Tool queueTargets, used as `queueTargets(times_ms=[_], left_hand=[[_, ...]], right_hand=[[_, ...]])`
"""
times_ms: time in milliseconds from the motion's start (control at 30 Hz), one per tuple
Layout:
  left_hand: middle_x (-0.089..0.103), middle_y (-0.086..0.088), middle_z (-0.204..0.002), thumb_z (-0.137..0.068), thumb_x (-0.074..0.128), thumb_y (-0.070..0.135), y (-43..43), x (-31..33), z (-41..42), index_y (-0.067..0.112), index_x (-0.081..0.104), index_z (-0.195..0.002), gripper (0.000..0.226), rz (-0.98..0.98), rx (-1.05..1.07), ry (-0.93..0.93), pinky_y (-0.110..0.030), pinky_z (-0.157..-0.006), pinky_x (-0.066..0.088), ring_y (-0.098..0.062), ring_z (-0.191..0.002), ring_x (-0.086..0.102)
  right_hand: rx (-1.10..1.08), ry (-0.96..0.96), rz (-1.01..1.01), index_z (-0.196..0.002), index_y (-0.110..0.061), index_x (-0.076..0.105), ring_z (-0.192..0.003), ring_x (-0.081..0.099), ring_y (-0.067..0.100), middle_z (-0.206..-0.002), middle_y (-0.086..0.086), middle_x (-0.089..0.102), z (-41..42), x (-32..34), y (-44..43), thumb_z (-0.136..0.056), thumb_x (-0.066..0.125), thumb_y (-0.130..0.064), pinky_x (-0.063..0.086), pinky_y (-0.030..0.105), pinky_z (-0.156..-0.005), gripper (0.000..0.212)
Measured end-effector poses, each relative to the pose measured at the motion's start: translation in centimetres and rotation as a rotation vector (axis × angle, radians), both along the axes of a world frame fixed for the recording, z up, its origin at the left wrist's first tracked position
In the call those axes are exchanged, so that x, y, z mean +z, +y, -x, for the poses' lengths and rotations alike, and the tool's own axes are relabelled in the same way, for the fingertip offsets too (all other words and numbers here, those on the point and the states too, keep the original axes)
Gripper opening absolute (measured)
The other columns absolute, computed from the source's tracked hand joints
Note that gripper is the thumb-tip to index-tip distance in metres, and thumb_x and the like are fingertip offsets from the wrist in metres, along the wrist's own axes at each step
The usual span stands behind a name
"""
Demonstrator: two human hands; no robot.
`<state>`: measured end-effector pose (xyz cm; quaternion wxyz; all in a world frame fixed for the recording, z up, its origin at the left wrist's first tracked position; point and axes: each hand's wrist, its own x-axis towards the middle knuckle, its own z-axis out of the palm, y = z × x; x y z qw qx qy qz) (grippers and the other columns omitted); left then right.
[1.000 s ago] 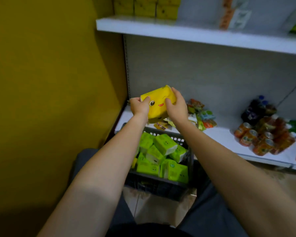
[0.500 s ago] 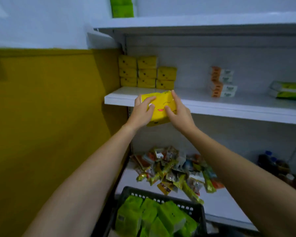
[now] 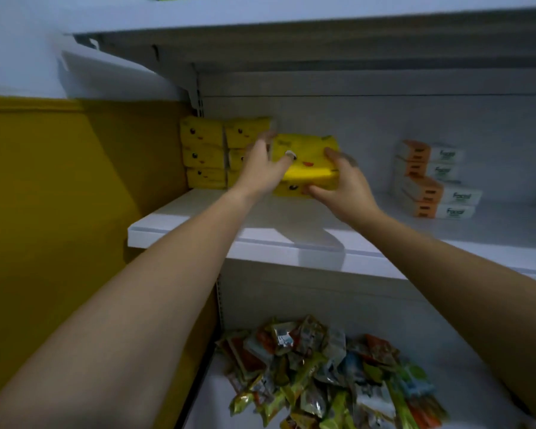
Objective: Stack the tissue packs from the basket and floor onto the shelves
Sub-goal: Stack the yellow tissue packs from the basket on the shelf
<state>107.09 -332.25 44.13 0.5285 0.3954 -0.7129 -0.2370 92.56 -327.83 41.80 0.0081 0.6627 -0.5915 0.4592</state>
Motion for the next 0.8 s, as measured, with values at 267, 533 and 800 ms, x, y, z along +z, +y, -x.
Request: queueTargets(times_ms=[267,533,800], left_hand=[[0.026,-0.005,-0.152,-0.091,0.047,0.001,-6.9,1.5,2.1,0.009,0.02,-0.147,0.063,0.06,-0.042,-0.112,-0.007,-0.092,0.024,-0.018,-0.139,0.026],[0.043,-0.012,-0.14,-0.093,0.047,0.005,-13.1,1.4,4.8,0.002,0.032,-0.138,0.047,0.204,0.105,-0.119,-0.025,-0.1,0.036,-0.025,-0.126,0.045],[0.039,-0.023,-0.134,-0.092,0.052,0.011,-16.9,0.2,6.1,-0.007,0.034,-0.13,0.046,0.157,0.376,-0.146,-0.031,-0.097,0.033,-0.034,-0.122,0.042]], right_hand=[[-0.035,-0.088,0.013,-0.142,-0.015,0.032,-0.129,0.041,0.023,-0.144,0.007,0.039,1.9,2.8,-7.9,-0.08,0.07,-0.027,0.034,0.024,-0.095,0.073],[-0.044,-0.161,0.042,-0.141,-0.012,0.029,-0.125,0.043,0.027,-0.138,0.013,0.042,4.1,3.9,-14.1,-0.087,0.061,-0.018,0.036,0.026,-0.092,0.063],[-0.074,-0.113,0.022,-0.145,-0.019,0.023,-0.112,0.048,0.032,-0.134,0.019,0.029,4.1,2.6,-17.4,-0.088,0.048,-0.004,0.04,0.027,-0.084,0.064]])
